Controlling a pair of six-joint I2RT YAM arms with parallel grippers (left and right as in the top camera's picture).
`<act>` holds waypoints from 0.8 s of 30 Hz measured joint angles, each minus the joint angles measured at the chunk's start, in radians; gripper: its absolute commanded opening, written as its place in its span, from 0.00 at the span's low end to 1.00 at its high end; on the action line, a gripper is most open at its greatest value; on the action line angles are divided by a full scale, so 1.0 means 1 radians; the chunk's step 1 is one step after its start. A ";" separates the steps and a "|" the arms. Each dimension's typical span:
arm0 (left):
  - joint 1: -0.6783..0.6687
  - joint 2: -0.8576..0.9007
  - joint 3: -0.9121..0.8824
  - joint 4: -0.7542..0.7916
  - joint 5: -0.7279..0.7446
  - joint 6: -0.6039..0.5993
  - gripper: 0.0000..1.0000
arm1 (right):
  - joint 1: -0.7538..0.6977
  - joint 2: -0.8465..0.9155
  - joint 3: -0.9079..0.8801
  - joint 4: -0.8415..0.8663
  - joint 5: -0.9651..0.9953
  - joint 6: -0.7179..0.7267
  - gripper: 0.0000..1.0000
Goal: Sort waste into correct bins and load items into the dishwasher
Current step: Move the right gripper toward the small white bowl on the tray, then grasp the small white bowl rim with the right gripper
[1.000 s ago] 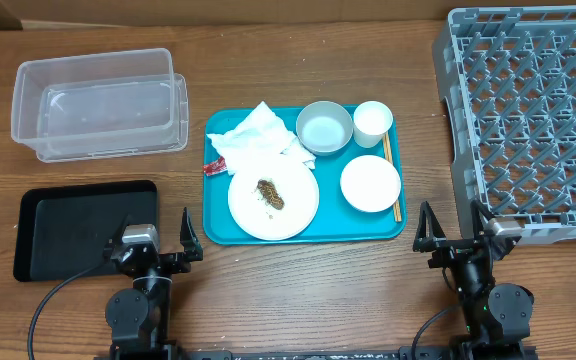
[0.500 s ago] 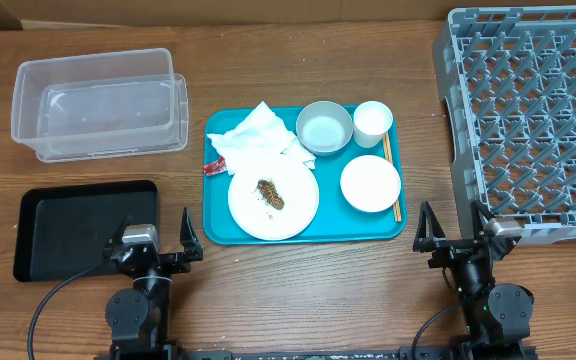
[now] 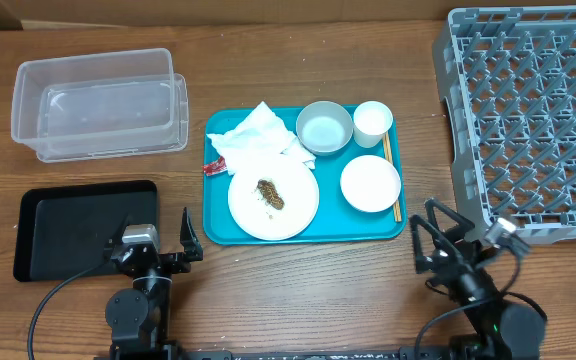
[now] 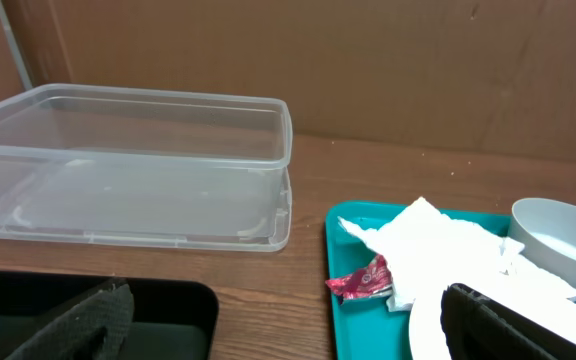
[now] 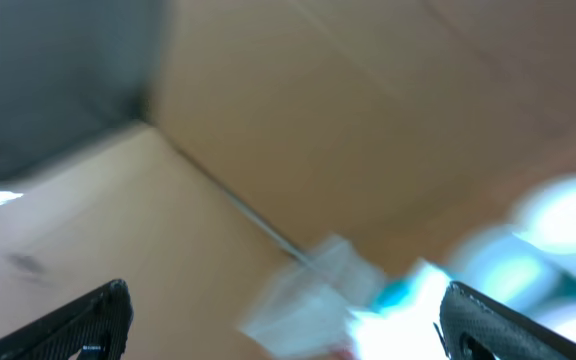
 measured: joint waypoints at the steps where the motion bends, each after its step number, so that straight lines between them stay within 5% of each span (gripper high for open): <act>1: 0.000 0.000 0.000 -0.001 0.000 0.000 1.00 | 0.000 -0.001 0.000 0.075 -0.001 0.049 1.00; 4: 0.000 0.000 0.000 0.000 0.000 0.000 1.00 | 0.000 -0.005 0.006 0.230 0.033 0.145 1.00; 7: 0.000 0.000 0.000 -0.001 0.000 0.000 1.00 | 0.000 0.003 0.075 0.153 0.084 0.156 1.00; 13: 0.000 0.000 0.000 0.000 0.000 0.000 1.00 | 0.000 0.234 0.539 -0.391 0.142 -0.074 0.99; 24: 0.000 0.000 0.000 0.000 0.000 0.000 1.00 | 0.162 1.064 1.313 -1.218 0.214 -0.438 1.00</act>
